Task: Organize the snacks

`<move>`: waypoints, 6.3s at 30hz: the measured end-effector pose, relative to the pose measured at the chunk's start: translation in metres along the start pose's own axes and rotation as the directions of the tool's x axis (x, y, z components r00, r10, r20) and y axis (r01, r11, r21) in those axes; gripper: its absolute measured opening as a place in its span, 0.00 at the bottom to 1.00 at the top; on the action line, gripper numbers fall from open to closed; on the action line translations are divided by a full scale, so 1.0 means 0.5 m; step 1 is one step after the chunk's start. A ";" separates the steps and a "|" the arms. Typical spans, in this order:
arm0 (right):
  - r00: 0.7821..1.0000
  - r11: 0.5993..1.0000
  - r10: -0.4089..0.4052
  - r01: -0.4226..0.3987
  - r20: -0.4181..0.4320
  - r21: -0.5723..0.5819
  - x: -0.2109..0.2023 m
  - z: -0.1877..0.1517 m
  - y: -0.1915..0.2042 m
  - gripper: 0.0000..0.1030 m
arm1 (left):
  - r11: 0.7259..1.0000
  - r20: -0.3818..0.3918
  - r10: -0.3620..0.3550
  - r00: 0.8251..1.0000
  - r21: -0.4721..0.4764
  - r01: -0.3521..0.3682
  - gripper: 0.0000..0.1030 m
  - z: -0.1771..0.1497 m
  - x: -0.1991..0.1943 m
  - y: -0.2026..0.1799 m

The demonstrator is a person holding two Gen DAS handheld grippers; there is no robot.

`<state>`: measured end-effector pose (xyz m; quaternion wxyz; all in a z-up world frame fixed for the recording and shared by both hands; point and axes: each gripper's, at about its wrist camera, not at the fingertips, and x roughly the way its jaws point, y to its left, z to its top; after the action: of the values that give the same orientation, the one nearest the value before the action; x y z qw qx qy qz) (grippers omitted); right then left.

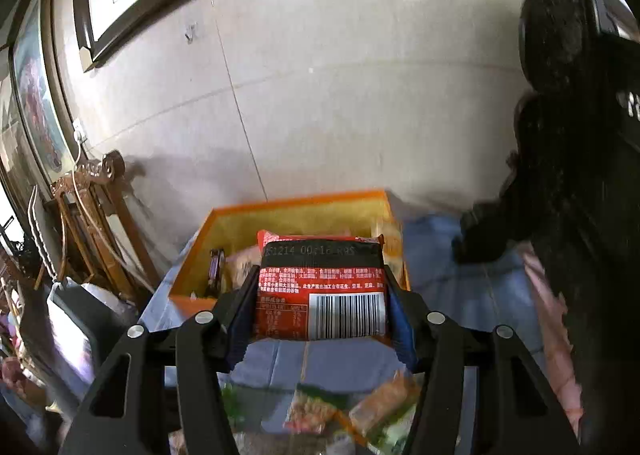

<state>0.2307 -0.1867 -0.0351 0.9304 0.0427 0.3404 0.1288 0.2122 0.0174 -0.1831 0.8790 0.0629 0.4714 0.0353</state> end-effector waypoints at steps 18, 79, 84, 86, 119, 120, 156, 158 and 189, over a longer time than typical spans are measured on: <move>0.990 0.994 -0.071 0.080 -0.121 0.072 0.018 -0.067 -0.064 0.56 | 0.975 -0.195 -0.173 0.965 -0.171 0.141 0.44 -0.089 0.111 0.019; 0.845 0.892 -0.335 0.426 -0.416 0.149 0.293 -0.258 -0.104 0.34 | 0.998 0.066 -0.009 0.998 -0.060 0.013 0.96 -0.151 -0.048 0.103; 0.880 0.922 -0.316 0.373 -0.354 0.106 0.238 -0.229 -0.081 0.25 | 0.990 0.062 -0.041 0.997 0.139 0.032 0.96 -0.221 -0.020 0.067; 0.898 0.927 -0.231 0.320 -0.375 0.194 0.221 -0.224 -0.090 0.24 | 0.986 0.039 -0.059 0.997 0.156 0.053 0.96 -0.232 0.007 0.073; 0.888 0.910 -0.359 0.402 -0.287 0.105 0.217 -0.234 -0.094 0.22 | 0.977 -0.073 -0.215 0.974 -0.009 0.215 0.31 -0.257 -0.034 0.138; 0.899 0.913 -0.349 0.390 -0.266 0.118 0.195 -0.224 -0.095 0.22 | 0.975 -0.067 -0.223 0.973 -0.014 0.222 0.29 -0.253 -0.042 0.142; 0.967 0.954 -0.239 0.251 -0.090 0.163 0.029 -0.119 -0.071 0.22 | 0.988 -0.014 -0.125 0.992 0.095 0.126 0.55 -0.219 -0.052 0.166; 0.975 0.961 -0.208 0.218 -0.075 0.170 0.021 -0.101 -0.065 0.22 | 0.987 0.042 -0.154 0.987 0.060 0.152 0.55 -0.185 -0.089 0.171; 0.982 0.996 -0.068 0.056 -0.179 -0.073 0.205 0.112 -0.016 0.96 | 0.982 0.214 0.006 0.977 -0.185 0.034 0.96 0.264 0.000 0.172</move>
<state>0.3438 -0.1665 -0.0571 0.9001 -0.0114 0.4202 0.1144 0.3218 0.0925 -0.0985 0.9268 -0.0201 0.3692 0.0663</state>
